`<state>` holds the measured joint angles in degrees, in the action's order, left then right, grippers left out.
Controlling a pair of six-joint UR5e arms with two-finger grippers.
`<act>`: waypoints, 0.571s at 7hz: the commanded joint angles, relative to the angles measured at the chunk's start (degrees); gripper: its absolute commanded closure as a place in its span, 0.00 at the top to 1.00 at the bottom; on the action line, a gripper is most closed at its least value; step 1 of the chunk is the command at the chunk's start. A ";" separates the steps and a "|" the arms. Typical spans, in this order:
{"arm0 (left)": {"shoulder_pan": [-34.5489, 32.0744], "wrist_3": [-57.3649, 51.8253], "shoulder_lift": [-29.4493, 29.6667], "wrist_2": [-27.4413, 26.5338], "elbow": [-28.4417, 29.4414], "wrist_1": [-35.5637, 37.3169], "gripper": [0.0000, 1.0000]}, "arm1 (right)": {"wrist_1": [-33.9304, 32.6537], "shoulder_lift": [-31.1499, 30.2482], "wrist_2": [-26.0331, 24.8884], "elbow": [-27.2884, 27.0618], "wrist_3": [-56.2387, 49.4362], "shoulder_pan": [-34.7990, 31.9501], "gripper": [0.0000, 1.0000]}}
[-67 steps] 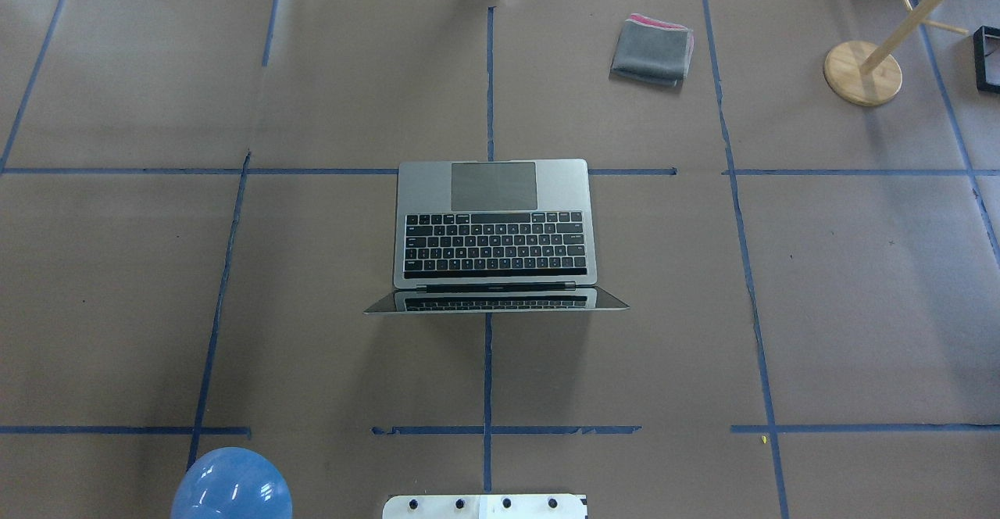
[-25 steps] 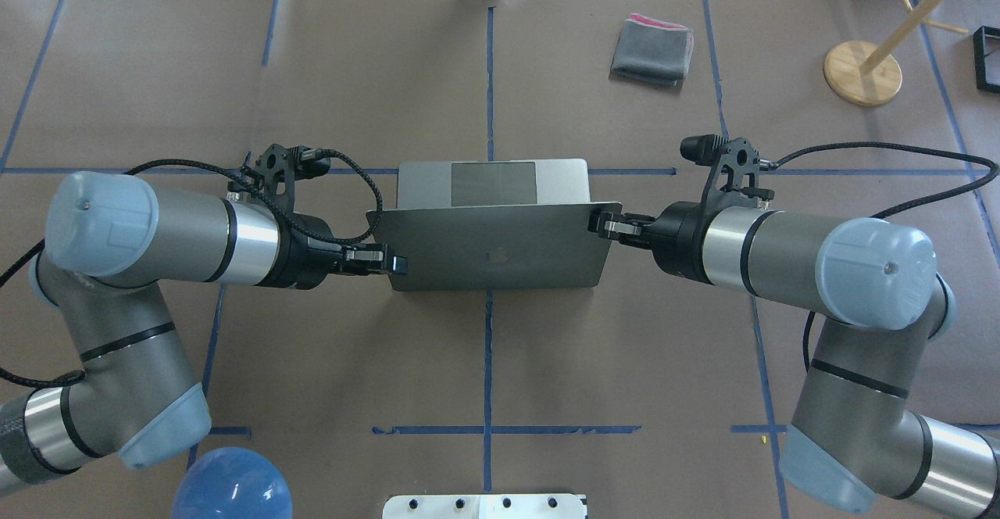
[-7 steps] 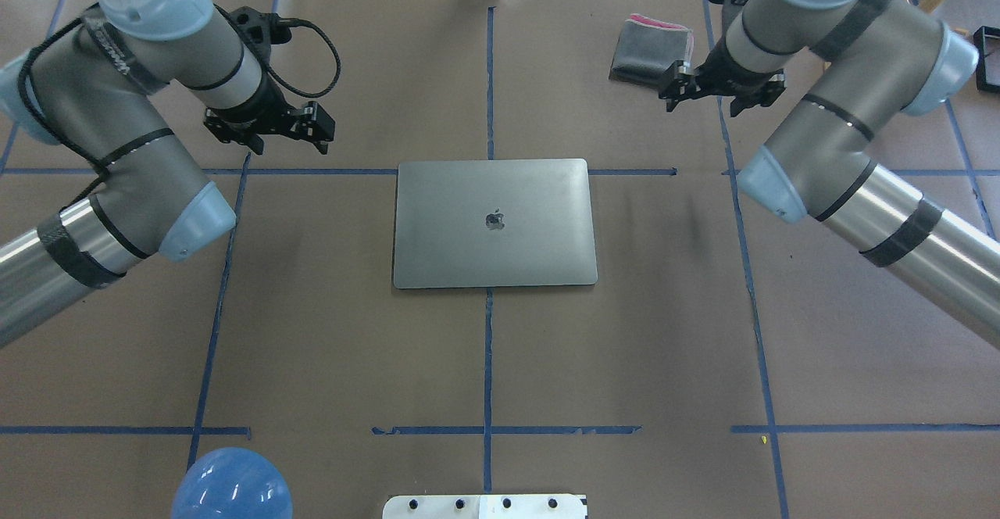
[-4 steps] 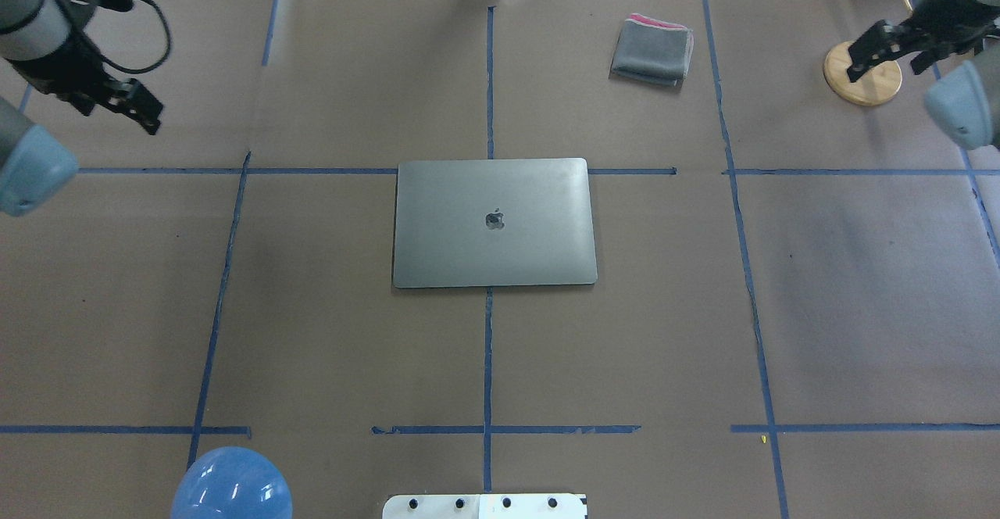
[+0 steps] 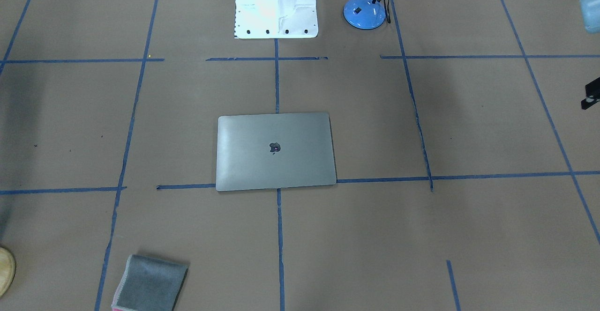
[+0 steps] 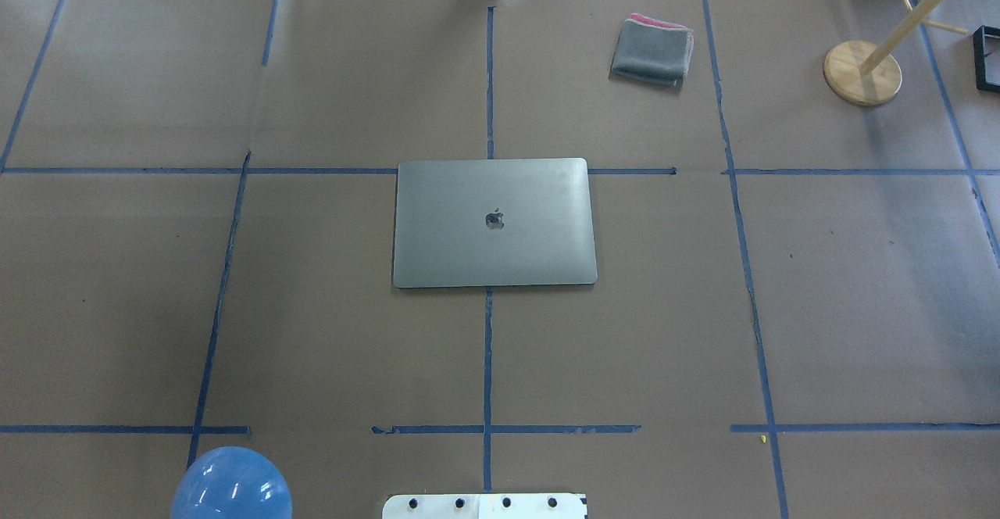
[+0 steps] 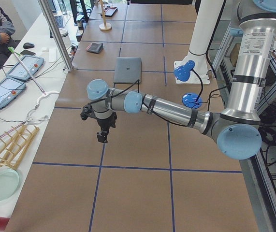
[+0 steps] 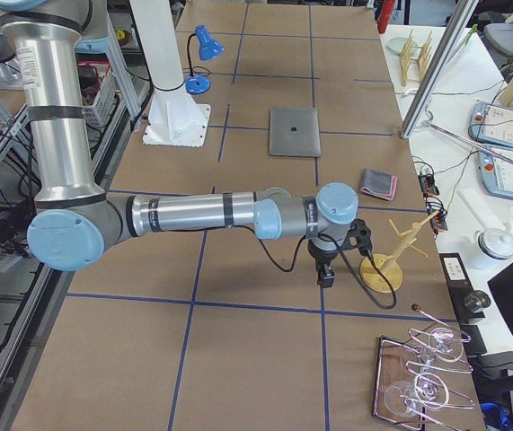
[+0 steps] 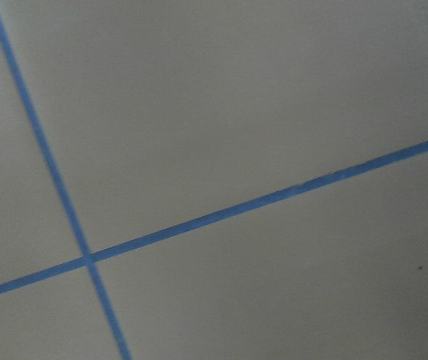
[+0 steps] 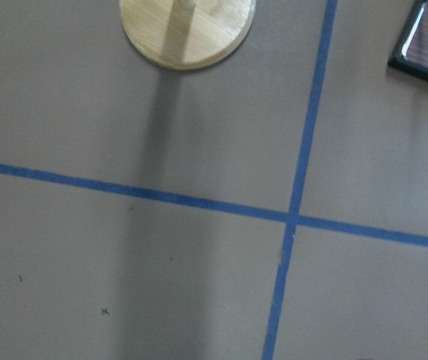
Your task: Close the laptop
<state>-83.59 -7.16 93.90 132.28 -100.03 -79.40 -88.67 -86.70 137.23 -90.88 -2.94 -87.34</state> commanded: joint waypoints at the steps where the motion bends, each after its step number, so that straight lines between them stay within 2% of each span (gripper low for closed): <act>1: -2.54 -1.28 -6.17 0.26 -2.44 3.63 1.00 | -0.19 -4.01 1.02 -1.49 -0.40 -2.21 1.00; 2: -3.59 -1.28 -9.14 0.26 -3.85 3.20 1.00 | -2.11 -3.22 0.59 -1.93 -0.31 -2.57 1.00; 4: -3.86 -0.75 -9.35 -0.36 -3.60 3.29 1.00 | -2.22 -3.48 -2.40 -2.20 0.04 -2.05 1.00</act>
<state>-87.14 -8.11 85.17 132.24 -103.58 -76.17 -90.75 -90.16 136.21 -92.98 -3.19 -89.67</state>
